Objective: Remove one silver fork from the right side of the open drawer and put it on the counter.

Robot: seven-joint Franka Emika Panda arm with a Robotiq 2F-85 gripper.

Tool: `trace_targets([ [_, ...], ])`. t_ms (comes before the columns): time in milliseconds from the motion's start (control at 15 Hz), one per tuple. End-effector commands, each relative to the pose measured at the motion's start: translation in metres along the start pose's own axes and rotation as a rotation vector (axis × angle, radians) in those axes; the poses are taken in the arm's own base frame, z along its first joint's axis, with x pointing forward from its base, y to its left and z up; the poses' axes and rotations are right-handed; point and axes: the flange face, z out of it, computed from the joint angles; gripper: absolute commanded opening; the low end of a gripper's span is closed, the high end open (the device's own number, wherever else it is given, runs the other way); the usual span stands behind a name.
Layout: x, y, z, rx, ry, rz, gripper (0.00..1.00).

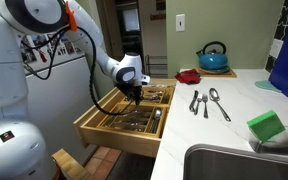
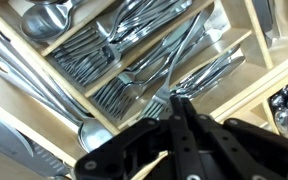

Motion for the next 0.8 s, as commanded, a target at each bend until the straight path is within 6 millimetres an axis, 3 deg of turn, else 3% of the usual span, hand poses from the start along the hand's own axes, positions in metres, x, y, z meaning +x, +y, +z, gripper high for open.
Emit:
trace_targets([
  [0, 0.004, 0.004, 0.021, -0.013, -0.046, 0.002, 0.09],
  [267, 0.011, 0.003, 0.047, -0.007, -0.074, 0.003, 0.09],
  [333, 0.013, 0.003, 0.053, -0.007, -0.081, 0.003, 0.13],
  [400, 0.014, 0.002, 0.059, -0.006, -0.088, 0.001, 0.25],
  [467, 0.016, 0.001, 0.063, -0.005, -0.093, 0.000, 0.29],
  [733, 0.024, 0.001, 0.078, -0.002, -0.103, 0.008, 0.58],
])
